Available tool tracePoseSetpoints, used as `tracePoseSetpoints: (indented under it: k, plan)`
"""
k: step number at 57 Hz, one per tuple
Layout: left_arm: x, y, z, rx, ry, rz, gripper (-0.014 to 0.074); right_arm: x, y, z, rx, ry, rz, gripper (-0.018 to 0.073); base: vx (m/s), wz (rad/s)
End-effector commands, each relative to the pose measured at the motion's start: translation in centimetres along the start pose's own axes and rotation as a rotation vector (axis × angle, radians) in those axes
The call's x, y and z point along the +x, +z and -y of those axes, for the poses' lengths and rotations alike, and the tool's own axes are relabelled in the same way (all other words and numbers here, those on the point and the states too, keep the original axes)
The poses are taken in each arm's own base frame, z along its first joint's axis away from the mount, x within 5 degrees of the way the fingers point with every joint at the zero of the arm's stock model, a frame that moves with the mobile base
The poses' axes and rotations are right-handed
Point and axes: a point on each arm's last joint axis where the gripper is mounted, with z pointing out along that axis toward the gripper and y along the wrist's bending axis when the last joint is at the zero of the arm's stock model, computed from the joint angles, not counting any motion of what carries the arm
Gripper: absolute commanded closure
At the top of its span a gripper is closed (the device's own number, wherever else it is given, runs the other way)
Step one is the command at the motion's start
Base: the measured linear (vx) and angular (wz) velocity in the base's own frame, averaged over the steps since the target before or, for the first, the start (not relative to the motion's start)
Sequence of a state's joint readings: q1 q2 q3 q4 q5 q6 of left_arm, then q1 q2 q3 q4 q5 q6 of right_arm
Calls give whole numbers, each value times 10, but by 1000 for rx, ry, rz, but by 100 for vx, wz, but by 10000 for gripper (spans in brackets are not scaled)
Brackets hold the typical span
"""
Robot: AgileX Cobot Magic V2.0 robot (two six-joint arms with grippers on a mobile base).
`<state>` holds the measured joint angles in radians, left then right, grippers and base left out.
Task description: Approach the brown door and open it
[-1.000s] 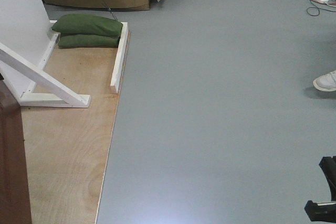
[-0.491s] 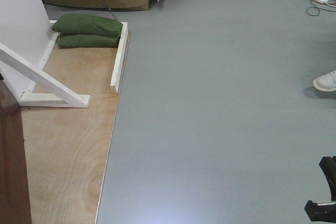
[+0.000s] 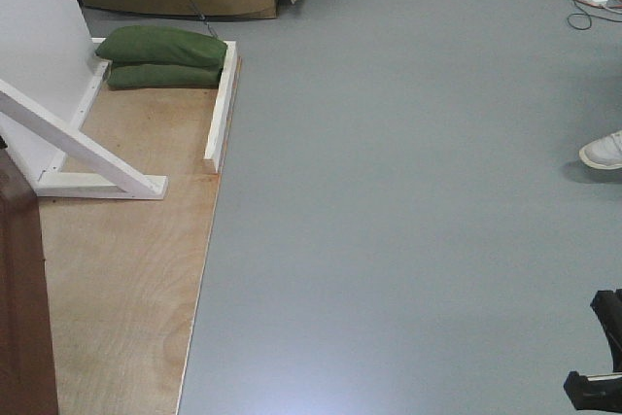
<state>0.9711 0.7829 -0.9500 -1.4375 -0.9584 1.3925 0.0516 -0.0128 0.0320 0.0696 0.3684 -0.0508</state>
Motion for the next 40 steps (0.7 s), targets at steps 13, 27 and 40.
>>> tracePoseSetpoints:
  k: [13,27,40]
  plan:
    - [12,15,24,25,87,2,530,-6,0,0,3,-10,79,559,0,0]
    - [28,19,46,180,89,-65,530,-6,0,0,3,-10,79,559,0,0]
    - [34,15,63,359,-25,-137,530,-6,0,0,3,-10,79,559,0,0]
